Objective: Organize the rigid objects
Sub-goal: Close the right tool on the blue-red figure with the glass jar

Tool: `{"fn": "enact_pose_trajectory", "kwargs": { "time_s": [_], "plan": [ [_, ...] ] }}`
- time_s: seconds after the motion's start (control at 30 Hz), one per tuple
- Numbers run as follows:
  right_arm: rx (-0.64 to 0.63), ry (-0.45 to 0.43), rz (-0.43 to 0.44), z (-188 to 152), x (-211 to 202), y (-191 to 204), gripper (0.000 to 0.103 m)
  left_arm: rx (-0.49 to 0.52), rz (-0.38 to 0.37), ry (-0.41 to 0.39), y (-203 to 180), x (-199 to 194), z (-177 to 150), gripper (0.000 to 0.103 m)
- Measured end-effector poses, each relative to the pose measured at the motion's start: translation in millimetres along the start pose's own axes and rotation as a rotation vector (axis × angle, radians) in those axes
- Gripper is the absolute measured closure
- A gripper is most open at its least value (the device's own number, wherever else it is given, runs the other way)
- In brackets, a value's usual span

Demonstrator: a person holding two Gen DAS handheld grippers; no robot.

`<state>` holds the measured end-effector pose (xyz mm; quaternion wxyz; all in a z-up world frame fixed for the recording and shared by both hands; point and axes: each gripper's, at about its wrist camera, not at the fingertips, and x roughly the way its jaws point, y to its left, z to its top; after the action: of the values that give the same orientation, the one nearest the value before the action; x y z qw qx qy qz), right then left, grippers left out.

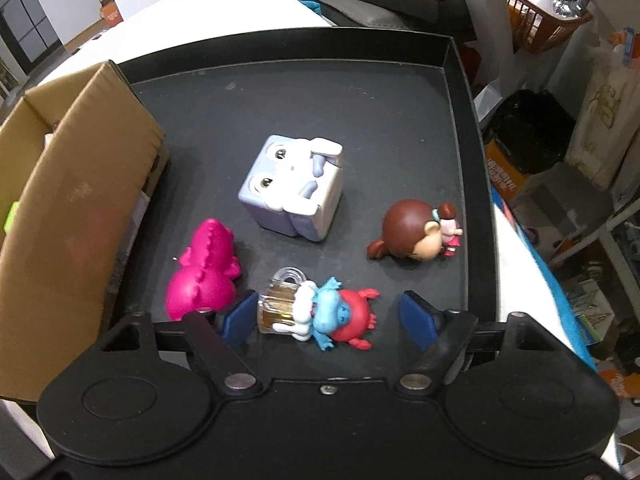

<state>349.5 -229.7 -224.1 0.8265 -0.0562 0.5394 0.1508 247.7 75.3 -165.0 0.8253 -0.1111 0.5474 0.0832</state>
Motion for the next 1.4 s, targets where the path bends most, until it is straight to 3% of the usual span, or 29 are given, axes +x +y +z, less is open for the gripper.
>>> {"fn": "enact_pose_trajectory", "kwargs": {
  "time_s": [0.03,0.43,0.83,1.4],
  "plan": [
    [-0.003,-0.006,-0.004,-0.6,-1.5,0.4,0.045,-0.001,-0.003,-0.001,-0.1,-0.4,0.1,0.091],
    [0.026,-0.02,0.004,3.5,-24.6,-1.3,0.045,-0.023,-0.03,-0.018,6.2,-1.9,-4.3,0.091],
    [-0.002,-0.089,0.012,16.4,-55.7,15.8,0.045,-0.017,-0.039,-0.032,5.7,-2.7,-6.2,0.091],
    [-0.039,-0.136,0.021,33.5,-83.9,60.8,0.045,-0.043,-0.075,-0.047,14.4,-2.9,-8.0,0.091]
  ]
}}
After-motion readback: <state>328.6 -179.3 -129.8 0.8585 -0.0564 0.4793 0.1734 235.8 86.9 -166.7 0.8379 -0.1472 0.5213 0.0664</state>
